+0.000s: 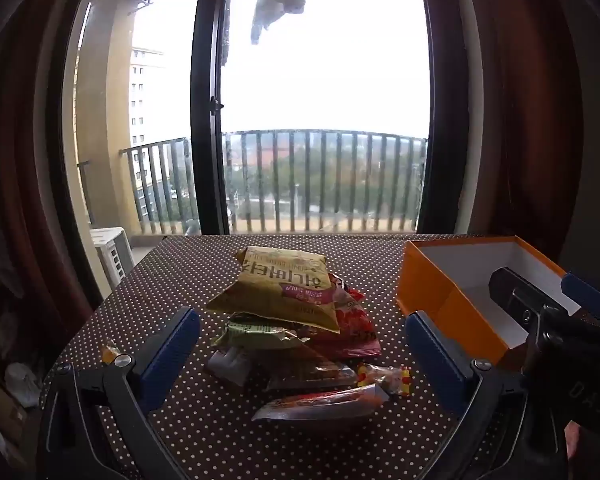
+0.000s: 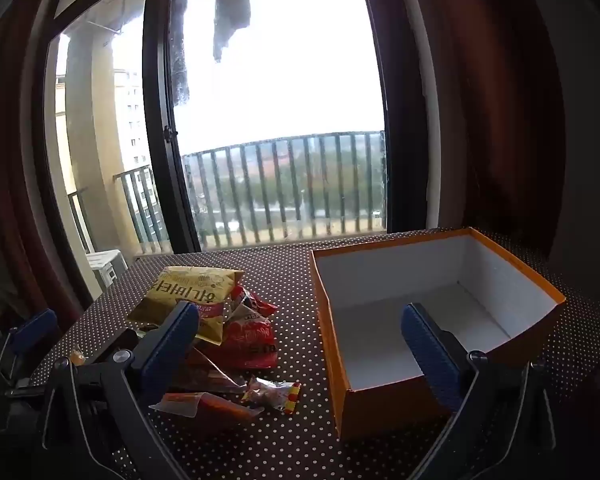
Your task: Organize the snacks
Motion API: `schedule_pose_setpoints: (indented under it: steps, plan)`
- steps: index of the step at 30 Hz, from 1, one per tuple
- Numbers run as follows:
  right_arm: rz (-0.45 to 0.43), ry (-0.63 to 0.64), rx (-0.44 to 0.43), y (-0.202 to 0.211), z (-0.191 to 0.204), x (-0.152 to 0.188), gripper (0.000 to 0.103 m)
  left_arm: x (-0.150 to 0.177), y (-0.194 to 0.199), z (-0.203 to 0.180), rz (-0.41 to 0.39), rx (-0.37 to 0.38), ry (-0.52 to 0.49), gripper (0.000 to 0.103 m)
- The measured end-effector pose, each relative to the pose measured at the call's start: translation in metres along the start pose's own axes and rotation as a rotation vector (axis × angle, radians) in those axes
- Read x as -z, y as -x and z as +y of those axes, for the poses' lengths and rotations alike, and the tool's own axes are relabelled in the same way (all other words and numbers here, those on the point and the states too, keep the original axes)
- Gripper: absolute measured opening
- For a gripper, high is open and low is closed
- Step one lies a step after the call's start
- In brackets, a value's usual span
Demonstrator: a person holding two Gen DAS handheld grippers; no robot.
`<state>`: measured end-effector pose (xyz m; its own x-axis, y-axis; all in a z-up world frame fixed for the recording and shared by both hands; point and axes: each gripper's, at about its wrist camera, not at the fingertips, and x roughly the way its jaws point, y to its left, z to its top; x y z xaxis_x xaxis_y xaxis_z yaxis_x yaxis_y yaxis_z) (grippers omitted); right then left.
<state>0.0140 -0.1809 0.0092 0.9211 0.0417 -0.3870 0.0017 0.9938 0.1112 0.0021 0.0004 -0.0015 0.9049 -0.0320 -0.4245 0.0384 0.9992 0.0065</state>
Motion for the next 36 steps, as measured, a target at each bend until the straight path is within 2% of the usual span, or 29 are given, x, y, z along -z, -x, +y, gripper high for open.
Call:
schedule_pose_setpoints:
  steps: [6, 10, 16, 23, 27, 32, 36]
  plan:
    - [0.005, 0.023, 0.021, -0.005, -0.004, -0.001, 0.102, 0.0, -0.01, 0.005, 0.014, 0.016, 0.024, 0.102]
    - [0.005, 0.021, 0.022, -0.002, 0.011, 0.001, 0.102, 0.002, -0.005, 0.007, -0.007, 0.018, 0.027, 0.102]
    - [0.021, 0.026, 0.029, -0.003, 0.009, -0.002, 0.102, 0.003, -0.005, 0.006, -0.007, 0.026, 0.027, 0.1]
    - [0.04, -0.007, -0.025, -0.008, 0.002, 0.001, 0.102, 0.003, -0.003, 0.005, -0.017, 0.019, 0.018, 0.1]
    - [-0.001, 0.039, 0.061, -0.002, 0.009, 0.003, 0.102, 0.004, -0.007, 0.003, 0.002, 0.02, 0.013, 0.1]
    - [0.015, 0.023, 0.053, -0.004, 0.006, 0.002, 0.102, 0.003, -0.005, 0.002, 0.002, 0.026, 0.007, 0.1]
    - [0.024, 0.016, 0.045, -0.005, 0.006, 0.002, 0.102, 0.003, -0.004, 0.001, 0.005, 0.059, 0.002, 0.097]
